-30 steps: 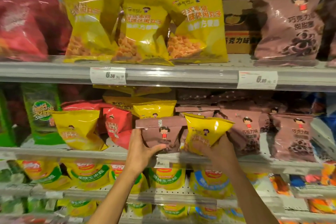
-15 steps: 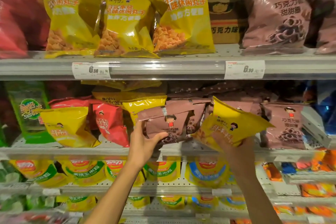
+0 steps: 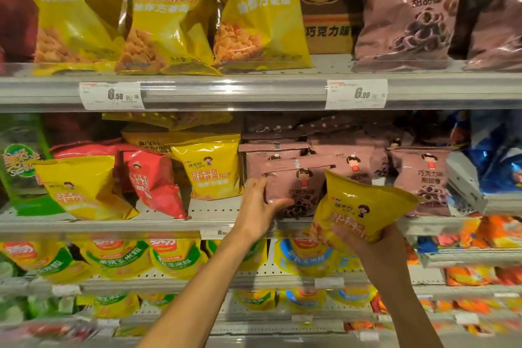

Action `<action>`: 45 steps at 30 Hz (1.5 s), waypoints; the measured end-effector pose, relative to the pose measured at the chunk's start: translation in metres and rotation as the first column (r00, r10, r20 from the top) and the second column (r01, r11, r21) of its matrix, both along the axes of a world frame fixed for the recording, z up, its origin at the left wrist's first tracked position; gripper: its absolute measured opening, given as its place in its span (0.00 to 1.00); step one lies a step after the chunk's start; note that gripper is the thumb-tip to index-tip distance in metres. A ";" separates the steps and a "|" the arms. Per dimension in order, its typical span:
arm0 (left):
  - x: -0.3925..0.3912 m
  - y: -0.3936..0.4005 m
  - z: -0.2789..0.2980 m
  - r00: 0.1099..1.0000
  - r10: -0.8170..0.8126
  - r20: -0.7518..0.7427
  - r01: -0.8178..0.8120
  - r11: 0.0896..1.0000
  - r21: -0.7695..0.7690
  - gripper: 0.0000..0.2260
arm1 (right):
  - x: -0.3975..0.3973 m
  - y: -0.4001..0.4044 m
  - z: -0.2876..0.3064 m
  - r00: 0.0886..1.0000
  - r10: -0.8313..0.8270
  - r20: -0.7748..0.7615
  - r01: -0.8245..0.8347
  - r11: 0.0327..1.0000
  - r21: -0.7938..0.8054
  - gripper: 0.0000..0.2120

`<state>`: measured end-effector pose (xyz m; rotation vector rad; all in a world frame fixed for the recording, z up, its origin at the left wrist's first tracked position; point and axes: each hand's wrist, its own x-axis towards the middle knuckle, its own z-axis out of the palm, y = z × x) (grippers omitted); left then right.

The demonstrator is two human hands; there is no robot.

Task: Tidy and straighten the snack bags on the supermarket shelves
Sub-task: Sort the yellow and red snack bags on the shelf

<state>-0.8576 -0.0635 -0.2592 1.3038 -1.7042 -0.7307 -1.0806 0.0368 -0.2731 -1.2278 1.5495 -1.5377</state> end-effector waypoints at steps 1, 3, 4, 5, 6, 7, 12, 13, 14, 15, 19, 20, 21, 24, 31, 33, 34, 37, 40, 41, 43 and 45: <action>0.000 0.001 0.000 0.999 0.000 0.041 0.000 1.000 -0.002 0.21 | 0.002 0.001 -0.002 1.000 0.016 0.005 -0.016 1.000 0.011 0.35; 0.002 0.004 0.000 0.999 -0.012 0.051 0.013 1.000 -0.025 0.15 | 0.007 0.002 -0.003 0.999 0.050 0.016 -0.050 0.998 0.032 0.37; 0.004 0.006 0.000 0.999 -0.013 0.051 0.015 1.000 -0.028 0.14 | 0.009 0.002 -0.003 0.998 0.066 0.021 -0.067 0.997 0.043 0.36; 0.006 0.009 0.000 0.998 -0.005 0.065 0.007 1.000 -0.023 0.14 | 0.013 0.002 -0.002 0.996 0.081 0.022 -0.082 0.995 0.053 0.36; 0.009 0.013 -0.001 0.996 0.013 0.091 -0.012 1.000 -0.017 0.16 | 0.016 0.002 -0.001 0.995 0.093 0.024 -0.094 0.993 0.064 0.35; 0.012 0.018 -0.002 0.992 0.038 0.124 -0.036 0.999 -0.022 0.19 | 0.021 0.001 0.000 0.994 0.105 0.027 -0.107 0.992 0.072 0.33; 0.045 0.046 -0.016 0.919 0.239 0.314 -0.202 0.969 -0.145 0.17 | 0.055 -0.008 0.002 0.974 0.226 0.022 -0.227 0.972 0.053 0.28; 0.055 0.053 -0.020 0.901 0.274 0.335 -0.220 0.957 -0.191 0.15 | 0.065 -0.010 0.002 0.967 0.254 0.025 -0.255 0.966 0.049 0.29; 0.065 0.059 -0.023 0.882 0.306 0.358 -0.231 0.944 -0.237 0.13 | 0.076 -0.013 0.002 0.959 0.281 0.027 -0.282 0.958 0.046 0.31; 0.075 0.067 -0.026 0.860 0.338 0.382 -0.240 0.929 -0.283 0.12 | 0.088 -0.016 0.002 0.951 0.307 0.029 -0.308 0.950 0.042 0.32; 0.116 0.083 -0.043 0.767 0.494 0.410 -0.321 0.848 -0.422 0.13 | 0.133 -0.029 0.005 0.928 0.373 0.013 -0.374 0.927 0.023 0.32; 0.126 0.084 -0.047 0.740 0.528 0.417 -0.352 0.832 -0.428 0.14 | 0.143 -0.033 0.005 0.929 0.371 0.002 -0.371 0.928 0.015 0.31; 0.136 0.085 -0.049 0.718 0.547 0.430 -0.373 0.824 -0.426 0.15 | 0.153 -0.038 0.007 0.932 0.362 -0.007 -0.362 0.932 0.004 0.30; 0.165 0.083 -0.050 0.688 0.540 0.485 -0.379 0.837 -0.395 0.18 | 0.184 -0.056 0.016 0.949 0.312 -0.054 -0.314 0.949 -0.035 0.25; 0.207 0.078 -0.049 0.624 0.407 0.667 -0.285 0.913 -0.290 0.23 | 0.221 -0.096 0.017 0.948 0.310 -0.075 -0.313 0.950 -0.022 0.28; 0.209 0.078 -0.053 0.600 0.383 0.702 -0.255 0.924 -0.286 0.25 | 0.222 -0.099 0.013 0.940 0.329 -0.085 -0.328 0.944 0.033 0.29; 0.210 0.077 -0.054 0.593 0.375 0.712 -0.244 0.927 -0.285 0.26 | 0.222 -0.100 0.012 0.941 0.329 -0.085 -0.324 0.944 0.063 0.31; 0.211 0.077 -0.056 0.603 0.346 0.719 -0.245 0.938 -0.245 0.30 | 0.217 -0.103 0.013 0.937 0.342 -0.071 -0.328 0.932 0.155 0.36; 0.210 0.075 -0.057 0.646 0.356 0.675 -0.253 0.934 -0.252 0.30 | 0.215 -0.105 0.016 0.934 0.346 -0.088 -0.325 0.927 0.189 0.36; 0.208 0.074 -0.058 0.646 0.360 0.673 -0.257 0.933 -0.252 0.30 | 0.215 -0.105 0.017 0.935 0.341 -0.092 -0.319 0.927 0.197 0.36; 0.206 0.075 -0.059 0.633 0.364 0.683 -0.268 0.931 -0.248 0.31 | 0.213 -0.105 0.018 0.936 0.336 -0.100 -0.309 0.925 0.221 0.39; 0.206 0.075 -0.060 0.633 0.369 0.681 -0.261 0.929 -0.261 0.30 | 0.213 -0.104 0.018 0.934 0.341 -0.106 -0.310 0.921 0.234 0.40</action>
